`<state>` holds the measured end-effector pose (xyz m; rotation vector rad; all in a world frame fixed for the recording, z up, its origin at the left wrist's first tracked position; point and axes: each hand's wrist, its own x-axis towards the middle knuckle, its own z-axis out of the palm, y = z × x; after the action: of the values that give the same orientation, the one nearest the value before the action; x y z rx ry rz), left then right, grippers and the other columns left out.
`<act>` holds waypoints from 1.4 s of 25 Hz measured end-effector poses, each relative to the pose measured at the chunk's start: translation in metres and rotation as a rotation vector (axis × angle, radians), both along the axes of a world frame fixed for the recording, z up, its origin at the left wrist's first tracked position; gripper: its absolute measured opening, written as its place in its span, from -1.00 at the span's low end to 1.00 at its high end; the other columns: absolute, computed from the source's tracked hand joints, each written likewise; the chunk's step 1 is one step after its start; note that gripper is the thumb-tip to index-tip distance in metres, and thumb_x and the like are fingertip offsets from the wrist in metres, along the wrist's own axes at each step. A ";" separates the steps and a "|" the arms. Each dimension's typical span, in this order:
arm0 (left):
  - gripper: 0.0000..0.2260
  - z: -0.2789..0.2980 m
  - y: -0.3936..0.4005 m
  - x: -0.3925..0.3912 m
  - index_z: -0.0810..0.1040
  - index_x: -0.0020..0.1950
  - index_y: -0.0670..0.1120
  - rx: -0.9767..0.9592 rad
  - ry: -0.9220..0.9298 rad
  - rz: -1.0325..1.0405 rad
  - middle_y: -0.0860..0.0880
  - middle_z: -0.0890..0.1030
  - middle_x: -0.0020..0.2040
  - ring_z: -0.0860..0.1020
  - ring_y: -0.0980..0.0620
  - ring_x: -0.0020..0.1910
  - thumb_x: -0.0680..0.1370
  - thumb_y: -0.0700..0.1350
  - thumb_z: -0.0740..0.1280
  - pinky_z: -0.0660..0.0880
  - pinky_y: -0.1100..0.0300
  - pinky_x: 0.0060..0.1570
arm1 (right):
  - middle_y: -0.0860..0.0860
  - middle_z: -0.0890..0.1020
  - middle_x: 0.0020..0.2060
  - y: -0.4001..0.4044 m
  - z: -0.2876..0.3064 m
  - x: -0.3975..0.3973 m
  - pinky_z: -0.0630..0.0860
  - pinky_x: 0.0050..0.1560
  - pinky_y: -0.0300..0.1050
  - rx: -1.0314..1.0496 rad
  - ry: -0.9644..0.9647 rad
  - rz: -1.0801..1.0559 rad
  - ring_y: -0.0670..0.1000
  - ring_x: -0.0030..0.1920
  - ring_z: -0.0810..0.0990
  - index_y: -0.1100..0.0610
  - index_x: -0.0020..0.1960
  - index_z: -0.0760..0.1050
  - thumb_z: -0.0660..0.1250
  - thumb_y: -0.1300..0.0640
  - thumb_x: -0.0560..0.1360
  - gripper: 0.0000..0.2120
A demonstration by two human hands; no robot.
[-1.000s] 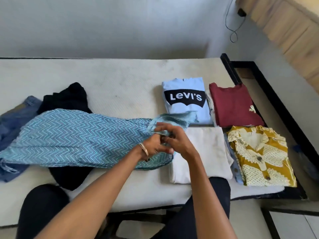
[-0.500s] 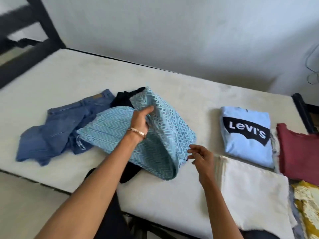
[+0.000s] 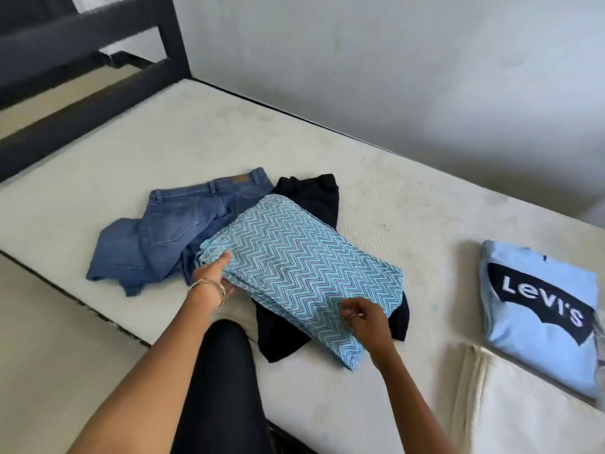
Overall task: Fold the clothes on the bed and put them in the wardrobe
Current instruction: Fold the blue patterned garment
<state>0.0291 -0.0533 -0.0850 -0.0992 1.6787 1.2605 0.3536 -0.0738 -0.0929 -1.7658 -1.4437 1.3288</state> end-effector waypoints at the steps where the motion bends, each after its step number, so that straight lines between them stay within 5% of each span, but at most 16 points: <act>1: -0.83 0.000 0.002 0.004 0.54 -0.07 -0.10 0.022 0.048 0.012 -0.12 0.62 -0.05 0.60 -0.12 -0.11 0.45 -0.11 0.49 0.55 -0.06 0.03 | 0.07 0.68 -0.24 0.004 0.001 -0.001 0.62 -0.09 0.07 0.002 0.004 -0.001 0.06 -0.25 0.63 0.00 -0.13 0.59 0.25 0.39 0.44 -0.69; 5: -0.66 -0.006 0.014 0.001 0.58 0.11 -0.18 0.018 0.223 0.070 -0.13 0.62 0.09 0.60 -0.13 -0.03 0.39 -0.08 0.48 0.55 0.00 0.08 | 0.06 0.68 -0.24 0.014 0.005 -0.005 0.51 -0.26 -0.21 0.020 0.005 -0.018 -0.01 -0.30 0.62 0.07 -0.08 0.58 0.16 0.46 0.49 -0.65; 9: -0.05 -0.077 0.032 -0.028 0.42 0.28 -0.12 -0.043 0.019 0.140 -0.06 0.55 0.20 0.60 -0.20 0.03 -0.03 0.11 0.68 0.57 -0.20 -0.03 | 0.07 0.69 -0.23 0.014 0.005 -0.007 0.46 -0.29 -0.28 0.029 0.015 -0.010 -0.03 -0.31 0.61 0.06 -0.07 0.59 0.16 0.46 0.49 -0.64; 10: -0.03 -0.082 0.035 -0.033 0.42 0.29 -0.13 -0.028 -0.035 0.139 -0.05 0.54 0.23 0.60 -0.19 0.03 -0.03 0.10 0.69 0.57 -0.20 -0.04 | 0.08 0.69 -0.23 0.014 0.006 -0.006 0.47 -0.27 -0.25 0.030 0.026 -0.009 -0.03 -0.30 0.61 0.06 -0.07 0.58 0.15 0.46 0.48 -0.63; 15: -0.45 0.039 0.042 0.015 0.49 0.26 -0.21 0.106 0.006 0.108 -0.15 0.62 0.12 0.63 -0.15 -0.02 0.32 -0.14 0.54 0.58 -0.03 0.03 | 0.06 0.68 -0.23 0.022 0.020 0.002 0.44 -0.33 -0.31 0.041 0.067 -0.035 -0.04 -0.32 0.61 0.14 -0.01 0.58 0.10 0.49 0.45 -0.61; 18: -0.61 0.102 0.061 0.055 0.52 0.23 -0.27 0.346 0.081 0.000 -0.18 0.62 0.13 0.63 -0.14 0.01 0.44 -0.20 0.45 0.58 0.03 0.03 | 0.02 0.68 -0.23 0.031 0.043 0.014 0.45 -0.29 -0.21 0.110 0.131 -0.072 -0.05 -0.32 0.61 0.09 -0.01 0.59 0.11 0.47 0.44 -0.59; 23: -0.78 0.207 0.074 0.160 0.59 0.08 -0.23 0.722 0.061 -0.576 -0.19 0.66 -0.03 0.64 -0.18 -0.07 0.49 -0.14 0.42 0.60 0.00 -0.03 | 0.05 0.65 -0.14 0.060 0.126 0.063 0.52 -0.23 -0.13 0.361 0.343 -0.236 -0.05 -0.20 0.59 0.08 0.13 0.54 0.35 0.26 0.51 -0.78; 28: -0.57 0.284 0.071 0.253 0.62 0.13 -0.12 0.870 -0.055 -1.014 -0.18 0.62 0.15 0.56 -0.21 0.19 0.34 0.04 0.51 0.41 -0.14 0.28 | 0.06 0.65 0.08 0.070 0.214 0.143 0.54 -0.02 -0.26 0.589 0.499 -0.224 -0.12 0.00 0.64 0.25 0.32 0.44 0.42 0.11 0.51 -0.56; 32: -0.77 0.317 0.060 0.291 0.63 -0.03 -0.19 0.871 -0.274 -1.069 -0.14 0.68 -0.14 0.66 -0.09 -0.18 0.49 -0.06 0.27 0.62 0.07 -0.08 | 0.10 0.66 0.14 0.047 0.239 0.204 0.60 0.00 -0.07 0.510 0.663 -0.236 0.05 0.08 0.66 0.19 0.31 0.46 0.61 -0.23 0.19 -0.15; 35: -0.77 0.310 0.066 0.296 0.63 -0.09 -0.20 0.834 -0.291 -1.054 -0.14 0.68 -0.19 0.65 -0.08 -0.24 0.51 -0.10 0.23 0.63 0.10 -0.17 | 0.13 0.71 -0.02 0.032 0.242 0.230 0.65 -0.09 -0.02 0.365 0.803 -0.180 0.08 -0.07 0.70 0.26 0.14 0.56 0.66 -0.08 0.15 -0.31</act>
<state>0.3253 0.0126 0.2250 0.9342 0.6313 0.9228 0.5839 -0.0421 0.1487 -0.9248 -0.9564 1.3422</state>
